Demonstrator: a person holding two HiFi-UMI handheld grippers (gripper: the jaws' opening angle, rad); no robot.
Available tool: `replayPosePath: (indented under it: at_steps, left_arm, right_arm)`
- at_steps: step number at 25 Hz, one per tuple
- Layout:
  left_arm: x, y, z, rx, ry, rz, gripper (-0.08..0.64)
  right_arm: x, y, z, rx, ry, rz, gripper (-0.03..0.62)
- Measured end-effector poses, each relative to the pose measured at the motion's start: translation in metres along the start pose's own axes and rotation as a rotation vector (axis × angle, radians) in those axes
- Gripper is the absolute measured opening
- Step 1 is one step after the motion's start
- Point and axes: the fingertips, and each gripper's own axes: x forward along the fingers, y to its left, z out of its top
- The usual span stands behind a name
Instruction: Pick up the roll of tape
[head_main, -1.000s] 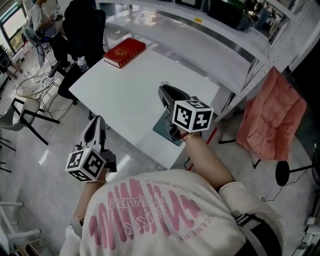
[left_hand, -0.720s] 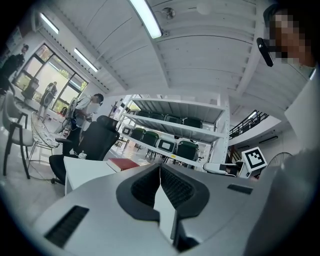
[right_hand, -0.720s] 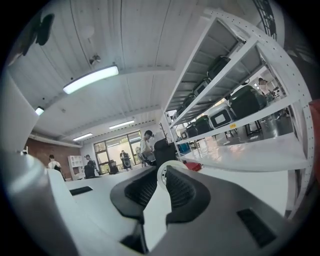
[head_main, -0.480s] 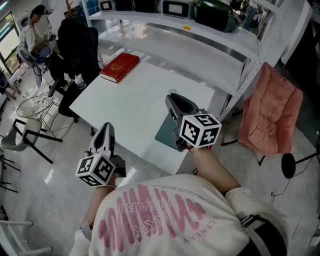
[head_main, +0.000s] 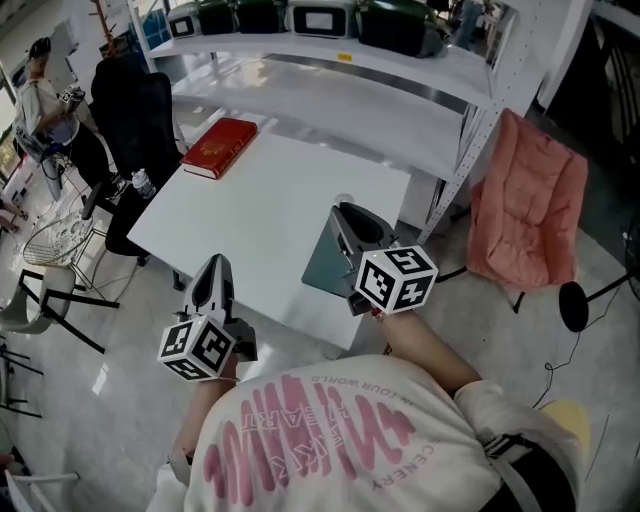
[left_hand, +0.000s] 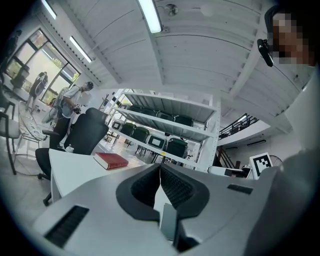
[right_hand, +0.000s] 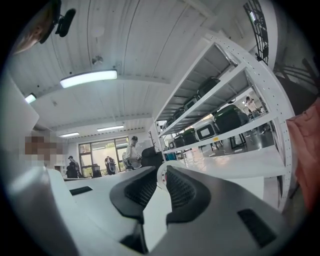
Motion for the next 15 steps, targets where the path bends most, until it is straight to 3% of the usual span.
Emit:
replayPosePath:
  at_steps: [15]
  left_arm:
    - [-0.027,0.006,0.026,0.008,0.046,-0.057,0.025]
  right_arm:
    - [-0.036,0.023,-0.010,0.067,0.020,-0.125,0.075]
